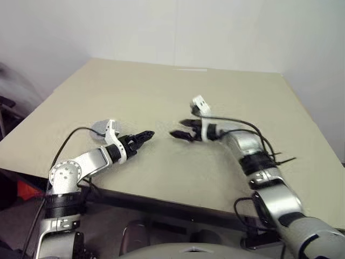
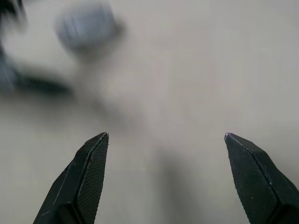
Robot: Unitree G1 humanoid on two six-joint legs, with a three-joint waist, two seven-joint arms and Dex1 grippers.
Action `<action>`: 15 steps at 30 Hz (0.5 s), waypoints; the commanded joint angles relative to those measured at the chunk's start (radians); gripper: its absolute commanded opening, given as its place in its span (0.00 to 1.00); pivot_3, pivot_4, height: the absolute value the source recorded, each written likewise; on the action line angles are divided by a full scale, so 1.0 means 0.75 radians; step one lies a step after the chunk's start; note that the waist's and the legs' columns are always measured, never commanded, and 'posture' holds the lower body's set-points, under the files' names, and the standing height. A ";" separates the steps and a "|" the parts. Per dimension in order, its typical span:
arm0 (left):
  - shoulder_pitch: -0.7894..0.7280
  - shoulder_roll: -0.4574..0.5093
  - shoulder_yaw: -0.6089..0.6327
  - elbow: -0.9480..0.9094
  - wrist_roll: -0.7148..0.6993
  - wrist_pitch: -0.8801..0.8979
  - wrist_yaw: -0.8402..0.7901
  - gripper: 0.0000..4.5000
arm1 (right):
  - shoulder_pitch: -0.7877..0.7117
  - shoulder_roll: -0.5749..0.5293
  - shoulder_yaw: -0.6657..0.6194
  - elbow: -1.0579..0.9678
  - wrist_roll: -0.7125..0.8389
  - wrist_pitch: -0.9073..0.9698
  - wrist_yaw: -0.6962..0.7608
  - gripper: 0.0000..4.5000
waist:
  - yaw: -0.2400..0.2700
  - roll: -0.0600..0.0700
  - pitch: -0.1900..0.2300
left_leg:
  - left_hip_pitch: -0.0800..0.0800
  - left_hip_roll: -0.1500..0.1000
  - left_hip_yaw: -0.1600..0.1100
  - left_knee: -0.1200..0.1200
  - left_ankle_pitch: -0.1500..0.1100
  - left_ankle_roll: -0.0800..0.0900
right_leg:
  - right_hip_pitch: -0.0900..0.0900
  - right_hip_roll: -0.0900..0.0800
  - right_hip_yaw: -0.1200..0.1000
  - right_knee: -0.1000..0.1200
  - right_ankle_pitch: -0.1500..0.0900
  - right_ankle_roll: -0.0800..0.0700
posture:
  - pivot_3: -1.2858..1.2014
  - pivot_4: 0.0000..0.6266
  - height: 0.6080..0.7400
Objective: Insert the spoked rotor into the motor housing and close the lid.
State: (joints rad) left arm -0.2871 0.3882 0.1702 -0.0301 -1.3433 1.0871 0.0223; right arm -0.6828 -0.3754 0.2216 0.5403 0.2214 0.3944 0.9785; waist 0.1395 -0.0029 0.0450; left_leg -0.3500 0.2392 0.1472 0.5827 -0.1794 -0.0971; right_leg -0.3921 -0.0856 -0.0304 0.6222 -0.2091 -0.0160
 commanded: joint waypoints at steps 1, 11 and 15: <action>-0.010 0.061 -0.115 -0.066 0.219 -0.066 -0.212 0.96 | 0.000 -0.065 -0.036 -0.045 0.044 -0.075 0.200 1.00 | -0.021 0.000 0.000 | 0.000 0.001 0.000 0.000 0.000 0.000 | -0.001 0.001 0.000 0.000 0.000 0.000 | 0.52 0.00 1.00; 0.021 0.108 -0.356 -0.056 0.845 -0.559 -0.632 0.96 | 0.164 -0.184 -0.158 -0.137 0.089 -0.221 0.368 1.00 | -0.032 0.000 0.000 | 0.001 0.000 0.001 0.003 -0.002 0.009 | 0.000 0.000 0.000 0.001 0.000 -0.003 | 0.52 0.00 1.00; -0.011 0.079 -0.386 -0.039 0.934 -0.602 -0.712 0.96 | 0.153 -0.199 -0.175 -0.114 0.111 -0.166 0.410 1.00 | -0.040 0.001 0.000 | 0.001 0.000 0.001 0.007 -0.004 0.014 | 0.001 -0.001 0.000 0.002 0.000 -0.004 | 0.52 0.00 1.00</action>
State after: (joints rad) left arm -0.2639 0.4507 -0.1212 -0.0464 -0.6671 0.6656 -0.4810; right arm -0.5474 -0.5112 0.1237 0.4782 0.2774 0.2633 1.2687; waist 0.1096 -0.0025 0.0450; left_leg -0.3489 0.2396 0.1477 0.5881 -0.1836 -0.0848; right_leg -0.3913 -0.0862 -0.0305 0.6241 -0.2090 -0.0193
